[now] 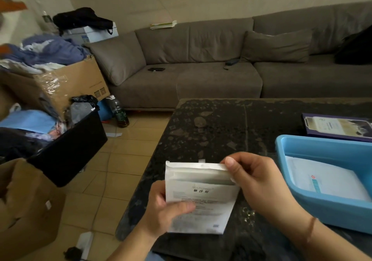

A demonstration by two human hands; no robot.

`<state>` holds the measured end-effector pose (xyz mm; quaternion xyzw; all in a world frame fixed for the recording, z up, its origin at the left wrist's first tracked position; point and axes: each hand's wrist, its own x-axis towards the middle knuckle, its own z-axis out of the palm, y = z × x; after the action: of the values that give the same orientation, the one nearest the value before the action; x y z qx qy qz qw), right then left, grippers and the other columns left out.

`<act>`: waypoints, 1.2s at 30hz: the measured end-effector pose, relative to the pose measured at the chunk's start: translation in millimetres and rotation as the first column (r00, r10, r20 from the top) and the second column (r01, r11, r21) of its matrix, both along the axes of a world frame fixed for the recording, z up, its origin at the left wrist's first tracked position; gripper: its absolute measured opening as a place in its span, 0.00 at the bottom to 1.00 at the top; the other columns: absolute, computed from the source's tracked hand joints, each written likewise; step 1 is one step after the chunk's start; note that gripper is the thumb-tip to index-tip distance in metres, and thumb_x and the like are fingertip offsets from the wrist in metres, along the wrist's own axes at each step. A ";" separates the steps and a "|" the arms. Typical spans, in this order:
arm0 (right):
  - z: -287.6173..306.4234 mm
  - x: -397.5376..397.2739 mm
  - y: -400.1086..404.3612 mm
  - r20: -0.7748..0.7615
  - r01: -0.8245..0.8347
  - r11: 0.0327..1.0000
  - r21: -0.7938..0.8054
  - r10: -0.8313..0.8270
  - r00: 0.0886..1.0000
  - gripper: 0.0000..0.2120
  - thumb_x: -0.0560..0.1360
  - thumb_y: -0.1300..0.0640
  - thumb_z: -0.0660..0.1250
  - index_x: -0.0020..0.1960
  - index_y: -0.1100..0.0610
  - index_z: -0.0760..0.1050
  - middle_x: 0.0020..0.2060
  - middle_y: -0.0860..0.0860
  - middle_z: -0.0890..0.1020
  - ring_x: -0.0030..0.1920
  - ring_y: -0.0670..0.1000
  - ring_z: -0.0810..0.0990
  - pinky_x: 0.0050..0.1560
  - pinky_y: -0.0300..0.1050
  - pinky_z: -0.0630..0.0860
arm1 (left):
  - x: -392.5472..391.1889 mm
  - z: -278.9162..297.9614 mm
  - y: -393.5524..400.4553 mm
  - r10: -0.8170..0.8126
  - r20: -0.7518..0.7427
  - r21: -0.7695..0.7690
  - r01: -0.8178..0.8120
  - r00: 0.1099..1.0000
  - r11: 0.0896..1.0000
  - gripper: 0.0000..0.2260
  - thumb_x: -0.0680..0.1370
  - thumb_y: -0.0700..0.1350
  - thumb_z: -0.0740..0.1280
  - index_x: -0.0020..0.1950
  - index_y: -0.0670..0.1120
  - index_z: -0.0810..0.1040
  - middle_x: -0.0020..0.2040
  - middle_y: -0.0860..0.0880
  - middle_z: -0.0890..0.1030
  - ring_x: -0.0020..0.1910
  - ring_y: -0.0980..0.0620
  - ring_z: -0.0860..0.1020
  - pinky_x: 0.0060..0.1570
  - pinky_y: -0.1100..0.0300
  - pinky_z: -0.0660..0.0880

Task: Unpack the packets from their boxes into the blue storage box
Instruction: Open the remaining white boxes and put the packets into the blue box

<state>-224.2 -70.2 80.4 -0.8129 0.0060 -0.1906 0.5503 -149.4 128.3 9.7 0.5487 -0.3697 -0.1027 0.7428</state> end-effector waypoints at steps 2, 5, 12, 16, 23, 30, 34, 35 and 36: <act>-3.8 12.4 4.5 -0.017 0.014 0.999 0.050 -0.013 1.000 0.11 0.78 0.51 0.64 0.40 0.50 0.81 0.35 0.46 0.84 0.36 0.43 0.81 0.35 0.33 0.74 | 2.3 -2.9 -0.9 0.102 0.097 -0.015 -0.101 0.990 0.995 0.18 0.70 0.35 0.71 0.58 0.47 0.84 0.52 0.43 0.85 0.52 0.40 0.84 0.48 0.50 0.82; -10.2 27.8 13.2 -0.016 0.050 0.994 0.101 -0.048 0.999 0.12 0.79 0.49 0.61 0.42 0.50 0.80 0.35 0.44 0.82 0.37 0.40 0.78 0.37 0.31 0.72 | 9.4 -9.0 -1.6 0.327 0.307 -0.044 -0.330 0.894 0.943 0.22 0.69 0.36 0.72 0.60 0.52 0.83 0.53 0.51 0.86 0.50 0.47 0.85 0.46 0.55 0.82; -17.8 35.1 32.3 -0.015 0.131 0.984 0.119 -0.130 0.991 0.17 0.73 0.40 0.54 0.43 0.48 0.77 0.36 0.43 0.80 0.39 0.42 0.79 0.35 0.33 0.76 | 6.5 -14.7 5.8 0.487 0.475 -0.036 -0.536 0.733 0.843 0.23 0.73 0.46 0.74 0.67 0.50 0.74 0.61 0.52 0.80 0.59 0.47 0.81 0.52 0.54 0.81; -35.4 20.2 38.2 0.028 0.229 0.965 0.130 -0.235 0.972 0.22 0.71 0.36 0.53 0.38 0.50 0.77 0.35 0.45 0.79 0.38 0.43 0.78 0.36 0.33 0.72 | -35.2 -13.8 -0.1 0.520 0.300 0.011 -0.548 0.800 0.836 0.18 0.69 0.48 0.71 0.58 0.49 0.80 0.56 0.47 0.81 0.57 0.46 0.79 0.55 0.58 0.77; -58.3 18.9 40.9 -0.075 0.364 0.889 0.277 -0.358 0.931 0.17 0.72 0.41 0.57 0.48 0.52 0.77 0.43 0.47 0.80 0.46 0.46 0.79 0.43 0.37 0.73 | -62.2 -15.4 -34.9 0.677 0.133 0.216 -0.688 0.724 0.693 0.10 0.73 0.61 0.61 0.50 0.70 0.78 0.51 0.65 0.80 0.56 0.54 0.78 0.55 0.44 0.77; -89.5 -9.7 28.2 -0.222 0.428 0.878 0.216 -0.383 0.897 0.09 0.74 0.57 0.71 0.51 0.48 0.74 0.47 0.44 0.79 0.46 0.40 0.79 0.44 0.35 0.75 | -56.7 -36.0 -64.8 0.599 0.325 0.535 -0.665 0.732 0.522 0.22 0.70 0.78 0.45 0.57 0.71 0.64 0.61 0.71 0.68 0.68 0.65 0.63 0.73 0.35 0.51; -91.7 -18.1 11.7 -0.424 0.288 0.939 0.191 -0.185 0.887 0.05 0.74 0.61 0.71 0.42 0.52 0.81 0.33 0.50 0.85 0.31 0.48 0.82 0.33 0.39 0.78 | -57.5 -60.2 -65.5 0.452 0.441 0.642 -0.625 0.775 0.444 0.09 0.75 0.66 0.52 0.51 0.66 0.59 0.60 0.70 0.62 0.66 0.66 0.58 0.74 0.35 0.43; -88.4 -16.9 7.8 -0.478 0.284 0.929 0.238 -0.142 0.866 0.04 0.76 0.61 0.70 0.44 0.54 0.81 0.33 0.51 0.85 0.31 0.52 0.83 0.31 0.42 0.79 | -56.2 -64.4 -65.0 0.445 0.474 0.629 -0.646 0.760 0.433 0.04 0.76 0.61 0.53 0.47 0.65 0.59 0.59 0.69 0.63 0.66 0.65 0.59 0.72 0.31 0.47; -85.9 -15.2 4.4 -0.521 0.293 0.915 0.277 -0.114 0.846 0.04 0.77 0.61 0.68 0.45 0.56 0.81 0.33 0.53 0.85 0.32 0.56 0.84 0.31 0.46 0.80 | -54.3 -67.4 -64.7 0.459 0.514 0.594 -0.687 0.724 0.418 0.03 0.77 0.59 0.54 0.46 0.65 0.58 0.59 0.67 0.65 0.65 0.62 0.62 0.69 0.28 0.53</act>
<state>-239.4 -65.8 -5.5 -0.7192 0.2676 -0.0301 0.6405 -203.7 63.6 -57.7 0.9056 -0.1771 0.0929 0.3741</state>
